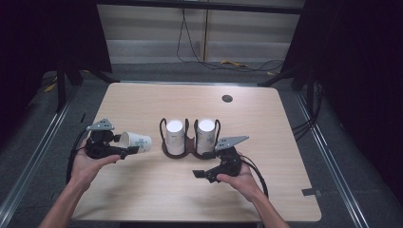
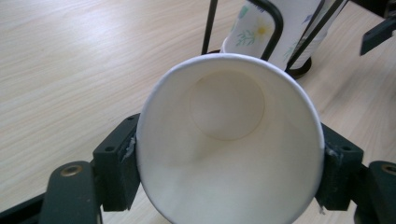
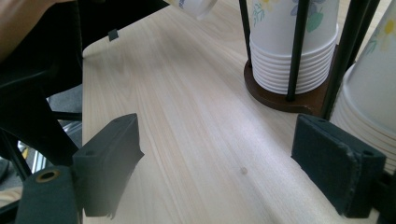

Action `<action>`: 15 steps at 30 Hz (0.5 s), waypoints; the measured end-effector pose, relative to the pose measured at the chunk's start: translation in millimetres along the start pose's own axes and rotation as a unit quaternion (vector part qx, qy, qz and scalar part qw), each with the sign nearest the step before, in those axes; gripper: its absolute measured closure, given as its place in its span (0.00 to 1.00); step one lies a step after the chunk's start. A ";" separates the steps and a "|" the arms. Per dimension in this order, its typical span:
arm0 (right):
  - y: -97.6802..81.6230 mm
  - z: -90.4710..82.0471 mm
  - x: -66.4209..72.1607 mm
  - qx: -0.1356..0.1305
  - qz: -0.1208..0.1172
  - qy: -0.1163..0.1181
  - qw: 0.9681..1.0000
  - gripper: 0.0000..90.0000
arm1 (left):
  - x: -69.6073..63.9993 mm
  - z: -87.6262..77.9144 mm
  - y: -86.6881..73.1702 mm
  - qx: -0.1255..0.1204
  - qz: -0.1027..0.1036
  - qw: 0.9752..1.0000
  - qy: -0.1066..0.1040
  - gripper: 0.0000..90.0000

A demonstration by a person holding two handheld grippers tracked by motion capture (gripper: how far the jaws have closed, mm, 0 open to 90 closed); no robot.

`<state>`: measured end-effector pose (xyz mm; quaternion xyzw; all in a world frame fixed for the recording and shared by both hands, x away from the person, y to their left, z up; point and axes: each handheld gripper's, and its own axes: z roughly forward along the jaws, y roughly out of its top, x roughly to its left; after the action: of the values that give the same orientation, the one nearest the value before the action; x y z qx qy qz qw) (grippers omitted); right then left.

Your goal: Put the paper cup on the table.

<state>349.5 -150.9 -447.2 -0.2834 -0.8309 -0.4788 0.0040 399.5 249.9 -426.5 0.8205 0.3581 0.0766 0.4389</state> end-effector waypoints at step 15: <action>-13.5 -24.3 3.1 -0.001 0.002 -0.027 1.000 0.17 | 23.7 -0.2 0.6 0.056 -0.023 0.998 0.036 0.27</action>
<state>334.1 -174.0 -443.9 -0.2978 -0.8296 -0.4720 -0.0176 417.1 265.3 -430.4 0.8319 0.3963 0.0756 0.3809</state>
